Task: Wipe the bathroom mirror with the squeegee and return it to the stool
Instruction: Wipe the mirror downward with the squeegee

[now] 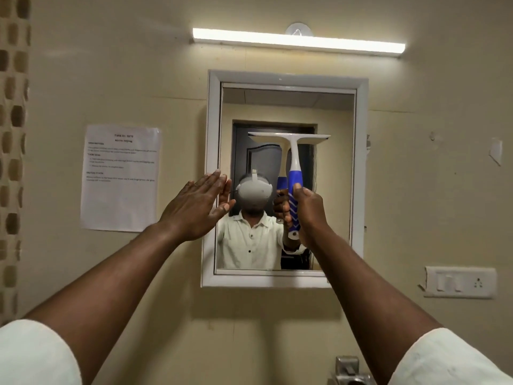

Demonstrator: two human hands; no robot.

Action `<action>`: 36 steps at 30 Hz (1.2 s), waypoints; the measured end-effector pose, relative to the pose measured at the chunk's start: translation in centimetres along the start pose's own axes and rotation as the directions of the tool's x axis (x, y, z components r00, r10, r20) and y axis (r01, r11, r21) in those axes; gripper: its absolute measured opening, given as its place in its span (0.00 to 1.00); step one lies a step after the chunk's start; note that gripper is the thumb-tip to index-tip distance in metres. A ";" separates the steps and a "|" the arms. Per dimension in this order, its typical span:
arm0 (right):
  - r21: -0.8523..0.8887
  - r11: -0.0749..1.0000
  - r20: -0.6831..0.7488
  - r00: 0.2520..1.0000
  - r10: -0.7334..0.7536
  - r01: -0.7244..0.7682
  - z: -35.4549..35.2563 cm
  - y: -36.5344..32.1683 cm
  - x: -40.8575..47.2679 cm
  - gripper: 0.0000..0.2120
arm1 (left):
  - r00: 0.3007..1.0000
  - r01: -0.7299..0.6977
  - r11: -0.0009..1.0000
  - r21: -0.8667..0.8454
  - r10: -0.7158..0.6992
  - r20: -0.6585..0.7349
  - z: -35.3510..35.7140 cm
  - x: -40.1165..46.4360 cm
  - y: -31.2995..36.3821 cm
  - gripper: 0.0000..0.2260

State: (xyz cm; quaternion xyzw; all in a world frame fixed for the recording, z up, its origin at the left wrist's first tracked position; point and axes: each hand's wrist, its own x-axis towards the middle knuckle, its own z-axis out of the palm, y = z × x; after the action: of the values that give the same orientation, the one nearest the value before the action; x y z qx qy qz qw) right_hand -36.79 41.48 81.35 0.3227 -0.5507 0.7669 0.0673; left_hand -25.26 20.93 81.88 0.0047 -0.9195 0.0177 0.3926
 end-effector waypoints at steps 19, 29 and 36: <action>-0.106 0.973 -0.094 0.976 0.195 -0.204 -3.4 12.0 -14.0 0.13 | 0.980 0.059 0.997 -0.057 -0.047 0.192 8.5 -11.3 0.2 0.30; -0.091 0.930 -0.139 0.929 0.343 -0.357 -4.6 16.0 -20.1 0.15 | 0.951 0.075 0.996 -0.050 -0.056 0.303 11.5 -16.1 1.0 0.29; -0.098 0.917 -0.148 0.916 0.372 -0.388 -5.2 15.9 -21.0 0.15 | 0.951 0.074 0.996 -0.059 -0.053 0.305 11.4 -16.9 1.9 0.29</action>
State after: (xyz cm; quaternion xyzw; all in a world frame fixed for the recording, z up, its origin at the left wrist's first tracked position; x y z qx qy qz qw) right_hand -29.82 45.27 55.73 0.1555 -0.6445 0.7481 -0.0283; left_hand -21.88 22.29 61.74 0.0233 -0.9683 -0.0279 0.2472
